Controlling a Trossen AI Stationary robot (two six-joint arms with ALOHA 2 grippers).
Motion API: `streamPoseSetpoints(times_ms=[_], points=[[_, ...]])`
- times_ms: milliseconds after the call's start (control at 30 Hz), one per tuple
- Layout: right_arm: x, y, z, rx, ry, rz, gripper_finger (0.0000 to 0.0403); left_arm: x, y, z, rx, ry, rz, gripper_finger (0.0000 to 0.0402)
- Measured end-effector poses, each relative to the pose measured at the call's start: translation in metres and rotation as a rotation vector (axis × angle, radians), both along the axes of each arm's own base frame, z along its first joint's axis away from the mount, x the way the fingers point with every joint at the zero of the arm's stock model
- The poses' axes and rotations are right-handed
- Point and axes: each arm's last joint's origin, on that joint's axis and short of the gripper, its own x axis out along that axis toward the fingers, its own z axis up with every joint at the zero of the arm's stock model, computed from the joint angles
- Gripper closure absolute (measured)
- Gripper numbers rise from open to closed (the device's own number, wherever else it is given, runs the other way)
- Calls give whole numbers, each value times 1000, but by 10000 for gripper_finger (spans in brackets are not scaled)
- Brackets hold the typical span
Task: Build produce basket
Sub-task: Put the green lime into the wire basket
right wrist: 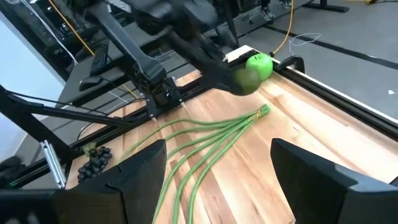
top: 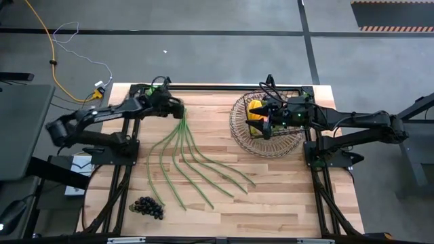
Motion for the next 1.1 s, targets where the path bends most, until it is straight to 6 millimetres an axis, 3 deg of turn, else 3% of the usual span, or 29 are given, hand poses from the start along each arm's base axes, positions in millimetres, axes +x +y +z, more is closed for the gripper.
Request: streamPoseSetpoints(times_ms=[167,267,367,500,633,900,1100], points=[[0,0,2,-3,-20,-4,126,6,-34,60,169,-421,-418,115],[3,0,4,-7,-48,-3,126,7,-61,91,269,-636,-538,115],[7,0,6,-4,-88,28,126,9,-84,109,319,-770,-601,115],[17,1,8,-25,-148,104,126,15,-106,111,278,-796,-668,115],[31,7,3,-190,-152,200,126,24,-118,112,213,-729,-738,115],[69,30,-9,-486,4,371,126,61,-121,112,90,-554,-875,115],[98,44,-15,-681,110,421,126,93,-119,107,-11,-544,-964,115]])
